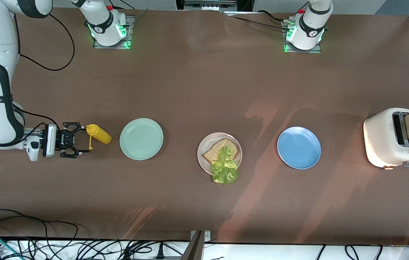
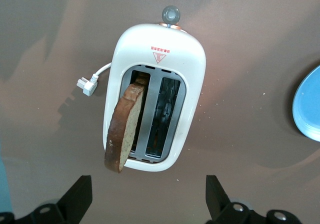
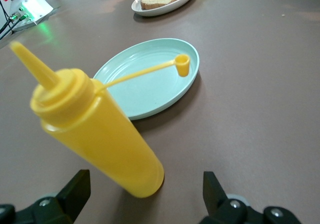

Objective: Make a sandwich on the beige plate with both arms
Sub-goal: 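Lower the right gripper beside the yellow mustard bottle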

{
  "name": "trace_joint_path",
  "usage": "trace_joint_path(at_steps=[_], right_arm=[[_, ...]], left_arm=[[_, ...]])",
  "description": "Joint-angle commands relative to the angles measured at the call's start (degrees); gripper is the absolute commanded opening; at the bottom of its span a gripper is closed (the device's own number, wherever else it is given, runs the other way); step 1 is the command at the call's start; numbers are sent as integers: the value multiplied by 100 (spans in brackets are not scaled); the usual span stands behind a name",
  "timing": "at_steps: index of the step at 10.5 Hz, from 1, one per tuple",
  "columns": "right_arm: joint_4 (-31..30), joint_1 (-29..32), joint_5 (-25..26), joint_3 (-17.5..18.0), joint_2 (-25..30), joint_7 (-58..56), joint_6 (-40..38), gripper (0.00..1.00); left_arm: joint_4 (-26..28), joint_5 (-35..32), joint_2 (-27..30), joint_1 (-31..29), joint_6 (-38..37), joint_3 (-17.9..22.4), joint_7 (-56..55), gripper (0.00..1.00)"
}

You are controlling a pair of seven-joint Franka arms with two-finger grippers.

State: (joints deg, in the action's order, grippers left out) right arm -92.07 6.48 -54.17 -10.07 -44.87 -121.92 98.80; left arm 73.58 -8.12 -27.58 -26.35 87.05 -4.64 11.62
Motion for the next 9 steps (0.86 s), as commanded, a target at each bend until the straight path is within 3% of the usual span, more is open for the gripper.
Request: trace_joint_path(at_steps=[1, 3, 4, 7, 8, 9], right_arm=[[110, 11, -269, 14, -294, -498, -18, 100], [67, 11, -340, 14, -356, -649, -18, 100], [66, 2, -444, 66, -391, -658, -10, 91], [66, -68, -568, 206, -418, -605, 166, 37], [66, -68, -568, 224, -418, -561, 245, 11], [75, -86, -577, 233, -418, -561, 324, 0]], left_arm=[[16, -111, 25, 7, 31, -19, 59, 100], [16, -111, 25, 7, 31, -19, 59, 100], [16, -111, 25, 7, 31, -19, 59, 100], [16, -94, 25, 16, 31, -28, 59, 100], [25, -94, 25, 16, 31, -37, 59, 100], [25, -94, 25, 16, 23, -37, 59, 100]])
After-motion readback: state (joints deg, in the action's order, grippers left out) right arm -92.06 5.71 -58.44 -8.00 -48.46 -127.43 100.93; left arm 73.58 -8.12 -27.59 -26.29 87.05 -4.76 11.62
